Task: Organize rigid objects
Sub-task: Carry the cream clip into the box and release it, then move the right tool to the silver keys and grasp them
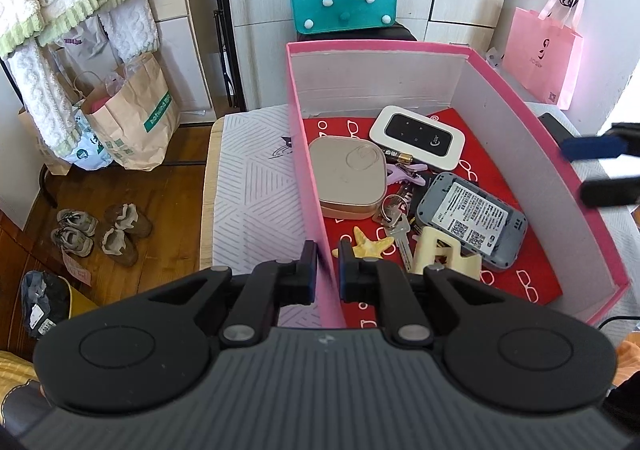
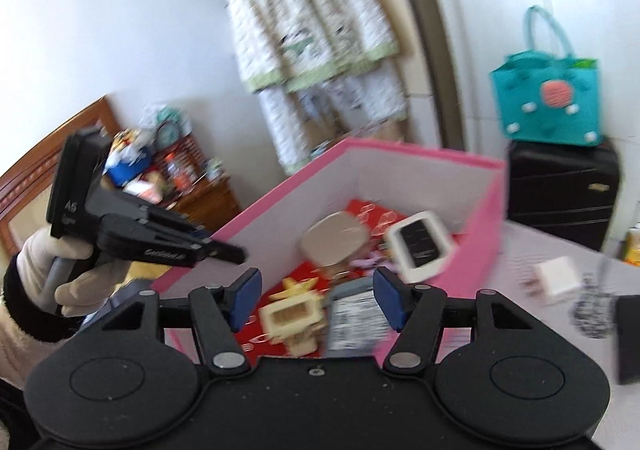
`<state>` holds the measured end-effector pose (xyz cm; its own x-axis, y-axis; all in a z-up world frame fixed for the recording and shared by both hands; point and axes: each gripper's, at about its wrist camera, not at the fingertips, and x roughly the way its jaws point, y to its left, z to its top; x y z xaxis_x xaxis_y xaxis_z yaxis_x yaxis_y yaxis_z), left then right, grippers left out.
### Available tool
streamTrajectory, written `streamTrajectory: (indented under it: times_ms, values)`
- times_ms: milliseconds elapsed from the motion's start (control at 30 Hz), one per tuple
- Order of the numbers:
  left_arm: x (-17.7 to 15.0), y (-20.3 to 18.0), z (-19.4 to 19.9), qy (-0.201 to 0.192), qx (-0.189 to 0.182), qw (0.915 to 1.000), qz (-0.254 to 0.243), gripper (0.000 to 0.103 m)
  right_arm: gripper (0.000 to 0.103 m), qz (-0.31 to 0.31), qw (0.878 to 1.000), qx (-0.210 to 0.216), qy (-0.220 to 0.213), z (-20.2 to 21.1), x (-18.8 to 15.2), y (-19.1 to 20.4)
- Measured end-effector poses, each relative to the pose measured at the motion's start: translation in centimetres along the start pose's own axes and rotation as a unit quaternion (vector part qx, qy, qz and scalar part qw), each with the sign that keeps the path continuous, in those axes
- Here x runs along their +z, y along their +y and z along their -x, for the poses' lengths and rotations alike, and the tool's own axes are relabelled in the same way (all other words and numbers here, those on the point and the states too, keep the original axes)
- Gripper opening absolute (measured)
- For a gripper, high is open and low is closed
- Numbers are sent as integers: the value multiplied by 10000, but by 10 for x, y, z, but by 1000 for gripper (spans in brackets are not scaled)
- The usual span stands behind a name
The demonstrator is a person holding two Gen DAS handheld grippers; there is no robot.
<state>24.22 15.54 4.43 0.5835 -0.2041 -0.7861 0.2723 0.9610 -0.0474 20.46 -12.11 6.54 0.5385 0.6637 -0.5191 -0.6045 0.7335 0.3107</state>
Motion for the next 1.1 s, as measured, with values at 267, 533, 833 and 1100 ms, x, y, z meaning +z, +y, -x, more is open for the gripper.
streamTrajectory:
  times_ms: [267,533,833,1100]
  values:
    - [0,0,0,-10,45,10000,54,9,68,-48,9924,-1111,-529,44,-21,-46]
    - [2,-5,-1,-1,165,9999,22,9,69,675,9871,-1445,-155,24,-50,-62]
    - [2,-3,-1,4,168,9998,66,9,68,425,9836,-1713,381,-23,-54,-102]
    - [4,-5,8,-163,269,9995,-78,7,17,-13,9852,-1670,377,-44,-53,-123]
